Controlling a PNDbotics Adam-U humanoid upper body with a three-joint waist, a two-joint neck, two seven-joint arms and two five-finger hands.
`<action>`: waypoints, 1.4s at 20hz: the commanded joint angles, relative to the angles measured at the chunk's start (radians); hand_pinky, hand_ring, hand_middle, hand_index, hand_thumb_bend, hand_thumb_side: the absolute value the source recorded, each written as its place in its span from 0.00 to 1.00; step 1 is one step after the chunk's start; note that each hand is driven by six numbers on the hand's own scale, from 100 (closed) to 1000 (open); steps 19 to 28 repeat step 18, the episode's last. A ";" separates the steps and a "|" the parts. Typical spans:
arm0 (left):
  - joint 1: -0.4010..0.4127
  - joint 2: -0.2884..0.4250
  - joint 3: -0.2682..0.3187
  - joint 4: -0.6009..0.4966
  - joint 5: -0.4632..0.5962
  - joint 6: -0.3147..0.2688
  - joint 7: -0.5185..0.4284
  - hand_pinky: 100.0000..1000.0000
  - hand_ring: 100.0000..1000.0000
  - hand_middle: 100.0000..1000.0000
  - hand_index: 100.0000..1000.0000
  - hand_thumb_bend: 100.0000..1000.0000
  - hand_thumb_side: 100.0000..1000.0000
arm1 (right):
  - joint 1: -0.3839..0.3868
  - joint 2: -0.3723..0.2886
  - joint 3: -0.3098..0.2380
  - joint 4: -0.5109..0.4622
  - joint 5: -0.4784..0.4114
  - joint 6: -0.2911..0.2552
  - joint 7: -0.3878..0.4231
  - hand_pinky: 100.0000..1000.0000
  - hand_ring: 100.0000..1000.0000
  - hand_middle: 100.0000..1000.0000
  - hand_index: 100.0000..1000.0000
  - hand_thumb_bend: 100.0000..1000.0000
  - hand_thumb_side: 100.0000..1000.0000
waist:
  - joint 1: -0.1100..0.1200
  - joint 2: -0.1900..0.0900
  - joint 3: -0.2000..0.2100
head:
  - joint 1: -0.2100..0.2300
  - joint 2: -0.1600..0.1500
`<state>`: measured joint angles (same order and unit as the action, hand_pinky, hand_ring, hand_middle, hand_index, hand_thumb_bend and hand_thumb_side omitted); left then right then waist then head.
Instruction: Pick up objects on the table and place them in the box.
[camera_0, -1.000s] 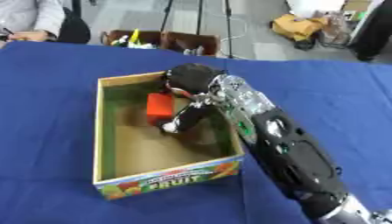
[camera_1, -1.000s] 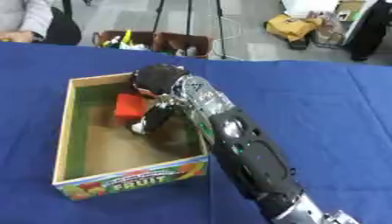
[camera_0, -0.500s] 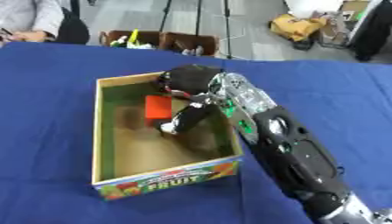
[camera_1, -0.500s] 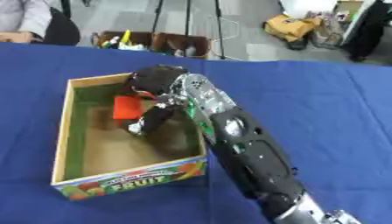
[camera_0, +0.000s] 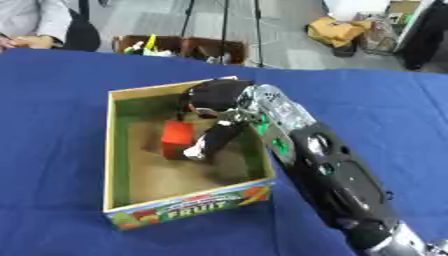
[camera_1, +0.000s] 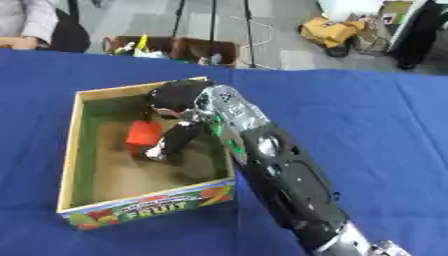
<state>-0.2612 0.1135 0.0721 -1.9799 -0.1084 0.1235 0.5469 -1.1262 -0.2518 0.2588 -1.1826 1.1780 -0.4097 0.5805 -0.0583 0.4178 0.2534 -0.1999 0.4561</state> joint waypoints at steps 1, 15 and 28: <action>0.000 0.008 0.007 -0.020 0.001 0.003 -0.001 0.14 0.40 0.46 0.35 0.00 0.79 | -0.018 -0.025 -0.013 -0.045 -0.028 0.015 -0.007 0.68 0.86 0.76 0.76 0.26 0.81 | 0.009 -0.033 -0.001 | -0.002 -0.007; 0.009 0.010 0.017 -0.020 -0.001 0.003 0.010 0.14 0.40 0.46 0.35 0.00 0.79 | 0.052 -0.133 -0.107 -0.406 -0.349 0.184 0.012 0.65 0.80 0.66 0.75 0.08 0.84 | 0.023 -0.050 -0.036 | 0.034 0.011; 0.010 0.010 0.021 -0.020 -0.002 0.002 0.015 0.15 0.40 0.46 0.35 0.00 0.79 | 0.103 -0.187 -0.157 -0.545 -0.471 0.289 -0.018 0.63 0.78 0.61 0.73 0.00 0.82 | 0.029 -0.054 -0.046 | 0.053 0.015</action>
